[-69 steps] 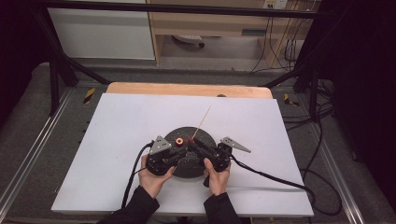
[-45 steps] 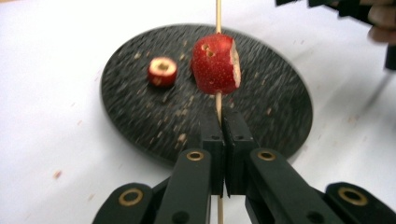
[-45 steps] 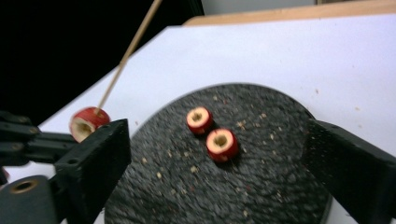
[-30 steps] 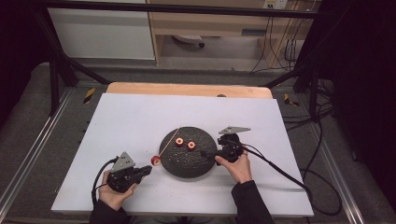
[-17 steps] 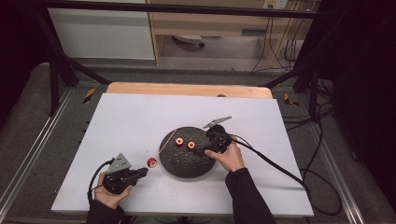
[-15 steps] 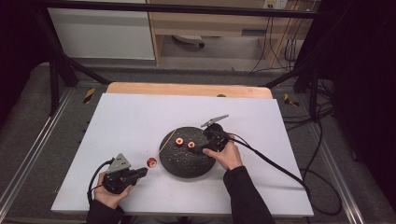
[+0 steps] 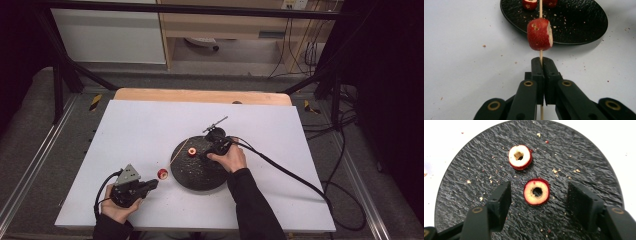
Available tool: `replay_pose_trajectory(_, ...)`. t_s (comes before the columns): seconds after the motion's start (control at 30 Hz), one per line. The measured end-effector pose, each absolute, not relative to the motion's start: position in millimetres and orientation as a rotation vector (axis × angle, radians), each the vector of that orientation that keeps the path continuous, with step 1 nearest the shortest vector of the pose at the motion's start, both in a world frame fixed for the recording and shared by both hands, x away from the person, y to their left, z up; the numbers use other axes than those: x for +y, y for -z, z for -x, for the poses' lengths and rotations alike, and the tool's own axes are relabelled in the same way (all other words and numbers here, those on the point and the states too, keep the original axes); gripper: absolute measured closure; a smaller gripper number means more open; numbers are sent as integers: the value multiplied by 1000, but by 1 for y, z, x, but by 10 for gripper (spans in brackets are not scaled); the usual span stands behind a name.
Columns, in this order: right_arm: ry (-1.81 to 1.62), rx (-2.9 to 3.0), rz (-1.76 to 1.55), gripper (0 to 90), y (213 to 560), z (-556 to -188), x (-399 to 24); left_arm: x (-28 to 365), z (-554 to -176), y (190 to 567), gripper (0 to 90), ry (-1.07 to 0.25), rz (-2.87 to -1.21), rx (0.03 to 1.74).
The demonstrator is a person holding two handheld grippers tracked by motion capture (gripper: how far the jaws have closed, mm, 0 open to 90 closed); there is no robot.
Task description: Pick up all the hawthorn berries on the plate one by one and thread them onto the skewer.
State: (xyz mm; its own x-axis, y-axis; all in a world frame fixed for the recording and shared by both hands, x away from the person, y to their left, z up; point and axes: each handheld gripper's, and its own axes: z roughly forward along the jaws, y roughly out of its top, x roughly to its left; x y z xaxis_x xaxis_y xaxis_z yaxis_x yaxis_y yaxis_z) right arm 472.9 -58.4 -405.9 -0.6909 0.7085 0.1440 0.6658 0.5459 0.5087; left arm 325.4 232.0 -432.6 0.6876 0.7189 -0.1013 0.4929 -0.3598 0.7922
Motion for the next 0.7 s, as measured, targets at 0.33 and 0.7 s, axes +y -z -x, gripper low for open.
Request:
replay_pose_trajectory(0.33, -778, 2751, -1166, 528, 412, -480, -52, 232, -326, 433, 883, -330, -2036, 929)
replay_pose_trajectory(0.7, -758, 2787, -1155, 620, 414, -484, -51, 232, -326, 433, 883, -329, -2037, 928)
